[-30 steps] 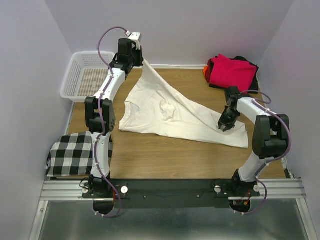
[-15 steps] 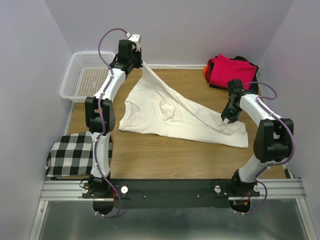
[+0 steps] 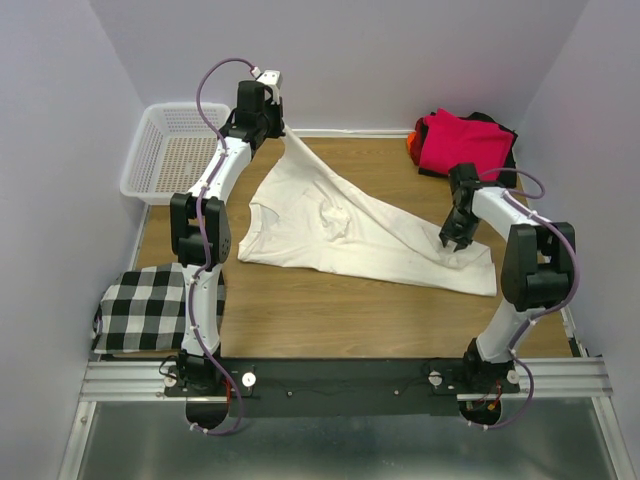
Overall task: Fold and stack the t-shirts
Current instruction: Fold the other side of the tshirt into a rectangle
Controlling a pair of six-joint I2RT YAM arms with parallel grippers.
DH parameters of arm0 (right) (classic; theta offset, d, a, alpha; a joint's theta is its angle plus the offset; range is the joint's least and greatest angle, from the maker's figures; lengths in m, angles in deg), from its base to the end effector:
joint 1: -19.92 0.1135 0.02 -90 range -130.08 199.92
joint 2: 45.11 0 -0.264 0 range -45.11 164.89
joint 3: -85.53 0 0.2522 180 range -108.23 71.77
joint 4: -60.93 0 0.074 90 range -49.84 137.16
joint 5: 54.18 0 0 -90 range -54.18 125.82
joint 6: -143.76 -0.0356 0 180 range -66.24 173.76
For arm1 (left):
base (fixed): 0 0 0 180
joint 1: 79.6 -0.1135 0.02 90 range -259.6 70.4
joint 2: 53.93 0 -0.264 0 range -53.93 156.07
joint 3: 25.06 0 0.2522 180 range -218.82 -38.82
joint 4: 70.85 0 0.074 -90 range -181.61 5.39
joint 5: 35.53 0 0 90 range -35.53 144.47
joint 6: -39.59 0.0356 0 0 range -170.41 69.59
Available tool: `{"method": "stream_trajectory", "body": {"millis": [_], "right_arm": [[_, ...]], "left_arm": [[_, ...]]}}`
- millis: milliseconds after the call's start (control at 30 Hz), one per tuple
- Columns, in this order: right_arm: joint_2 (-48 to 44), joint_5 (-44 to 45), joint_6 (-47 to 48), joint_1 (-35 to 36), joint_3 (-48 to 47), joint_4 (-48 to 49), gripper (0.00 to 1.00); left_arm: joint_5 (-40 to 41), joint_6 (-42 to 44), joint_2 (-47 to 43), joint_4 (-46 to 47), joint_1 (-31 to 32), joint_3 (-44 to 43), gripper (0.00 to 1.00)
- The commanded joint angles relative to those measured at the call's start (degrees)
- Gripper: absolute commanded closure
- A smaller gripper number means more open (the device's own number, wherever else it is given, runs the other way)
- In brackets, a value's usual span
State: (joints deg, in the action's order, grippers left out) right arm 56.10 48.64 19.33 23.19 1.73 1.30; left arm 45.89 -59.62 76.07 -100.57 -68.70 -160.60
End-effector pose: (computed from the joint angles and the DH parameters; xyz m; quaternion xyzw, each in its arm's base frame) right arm 0.3363 0.0113 0.1911 0.2773 0.9477 -0.0687 0.1420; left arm 0.5296 -0.1074 0.2954 0.0530 0.8365 -0.1564 0.5225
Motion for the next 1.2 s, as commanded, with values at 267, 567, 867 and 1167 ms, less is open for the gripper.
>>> {"method": "stream_trajectory", "body": {"millis": [267, 567, 867, 1167], "right_arm": [[6.28, -1.3, 0.77, -0.1, -1.33, 5.26, 0.63], [6.46, -1.57, 1.04, -0.1, -1.33, 5.44, 0.99], [2.33, 4.05, 1.65, -0.1, -5.98, 1.75, 0.99], [2.5, 11.6, 4.11, -0.19, -16.17, -1.42, 0.99]], "left_arm": [[1.64, 1.65, 0.7, -0.64, 0.0, 0.66, 1.0], [1.81, 1.92, 0.87, -0.82, 0.0, 0.22, 1.0], [1.9, 1.92, 0.88, -1.78, 0.0, -1.71, 1.0], [2.69, 1.66, -0.88, -2.32, 0.0, -3.99, 1.0]]}}
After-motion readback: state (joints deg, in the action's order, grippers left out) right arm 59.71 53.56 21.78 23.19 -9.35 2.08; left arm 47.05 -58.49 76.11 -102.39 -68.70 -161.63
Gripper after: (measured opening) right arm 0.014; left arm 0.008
